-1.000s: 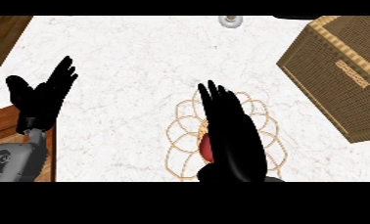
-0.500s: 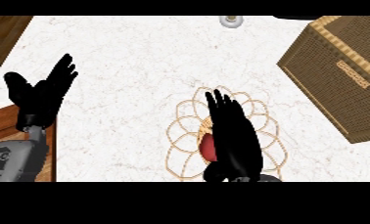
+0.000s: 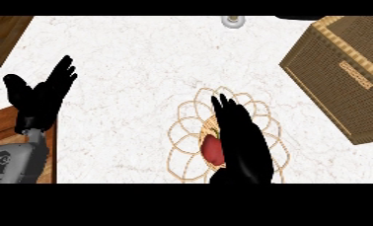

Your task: Pick the bell pepper from the placemat and place it in the basket

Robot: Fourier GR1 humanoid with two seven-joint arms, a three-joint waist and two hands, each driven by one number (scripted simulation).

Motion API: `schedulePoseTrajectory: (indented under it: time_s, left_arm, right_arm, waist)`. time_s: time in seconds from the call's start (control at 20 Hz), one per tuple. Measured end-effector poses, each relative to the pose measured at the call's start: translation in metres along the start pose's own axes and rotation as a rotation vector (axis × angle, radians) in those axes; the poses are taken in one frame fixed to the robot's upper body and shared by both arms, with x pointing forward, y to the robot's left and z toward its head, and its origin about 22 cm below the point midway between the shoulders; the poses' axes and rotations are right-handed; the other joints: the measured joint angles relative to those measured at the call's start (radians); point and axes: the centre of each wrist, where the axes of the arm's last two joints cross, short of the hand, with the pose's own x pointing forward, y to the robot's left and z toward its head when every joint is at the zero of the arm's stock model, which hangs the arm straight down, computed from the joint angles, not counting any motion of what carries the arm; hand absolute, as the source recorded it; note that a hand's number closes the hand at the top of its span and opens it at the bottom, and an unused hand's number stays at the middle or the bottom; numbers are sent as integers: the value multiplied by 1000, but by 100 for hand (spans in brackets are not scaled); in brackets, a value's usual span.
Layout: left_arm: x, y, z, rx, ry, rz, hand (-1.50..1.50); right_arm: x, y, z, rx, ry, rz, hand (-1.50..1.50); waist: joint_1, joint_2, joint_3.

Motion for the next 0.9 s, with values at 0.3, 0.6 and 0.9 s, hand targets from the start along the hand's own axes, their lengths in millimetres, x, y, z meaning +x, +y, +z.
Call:
schedulePoseTrajectory:
  time_s: [0.3,0.6,0.9]
  left_arm:
    - [0,-2,-3,-8,6,4,0]
    - [-3,-3,2,-10,4,5,0]
    - [5,1,0,-9,0,0,0]
  right_arm:
    - [-6,12,0,28,-37,-6,-150]
    - [-4,24,-1,24,-13,41,-150]
    - [-6,34,-11,23,17,84,-150]
  waist:
    - [0,0,0]
    - [1,0,0]
    - [1,0,0]
